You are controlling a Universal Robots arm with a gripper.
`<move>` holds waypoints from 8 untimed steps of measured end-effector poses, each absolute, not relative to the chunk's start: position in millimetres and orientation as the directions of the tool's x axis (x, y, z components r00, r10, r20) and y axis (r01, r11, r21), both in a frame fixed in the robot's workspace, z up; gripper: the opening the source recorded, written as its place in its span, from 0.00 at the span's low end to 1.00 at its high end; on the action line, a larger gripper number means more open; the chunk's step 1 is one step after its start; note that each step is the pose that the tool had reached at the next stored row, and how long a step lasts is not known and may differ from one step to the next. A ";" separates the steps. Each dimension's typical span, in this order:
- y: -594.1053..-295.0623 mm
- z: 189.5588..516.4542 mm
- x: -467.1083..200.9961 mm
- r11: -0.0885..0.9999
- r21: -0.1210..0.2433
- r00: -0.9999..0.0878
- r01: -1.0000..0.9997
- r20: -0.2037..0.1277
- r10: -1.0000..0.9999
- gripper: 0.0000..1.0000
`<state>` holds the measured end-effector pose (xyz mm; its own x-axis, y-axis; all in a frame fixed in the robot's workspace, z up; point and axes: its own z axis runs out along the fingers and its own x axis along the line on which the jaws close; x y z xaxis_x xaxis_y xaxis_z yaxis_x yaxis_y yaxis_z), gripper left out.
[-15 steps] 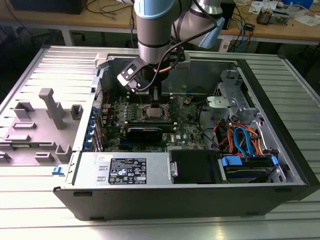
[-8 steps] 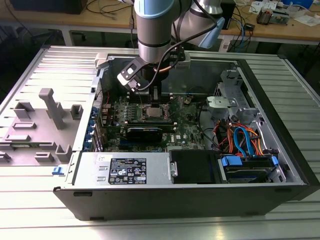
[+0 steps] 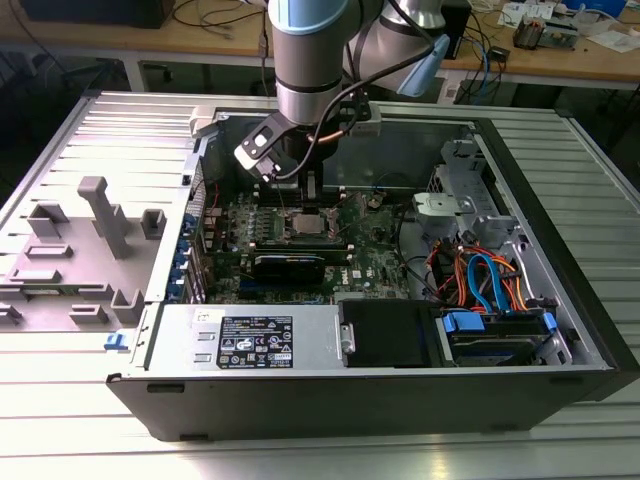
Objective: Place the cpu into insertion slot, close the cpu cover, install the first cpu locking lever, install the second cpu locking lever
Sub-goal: 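Close the cpu cover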
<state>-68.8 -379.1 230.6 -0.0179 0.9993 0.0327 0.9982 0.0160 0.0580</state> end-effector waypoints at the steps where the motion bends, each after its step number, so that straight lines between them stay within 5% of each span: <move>1: -379.1 230.7 -68.7 0.016 0.058 -0.018 0.998 0.033 0.999 0.11; 8: -379.1 230.7 -68.7 0.016 0.058 -0.018 0.998 0.033 0.999 0.11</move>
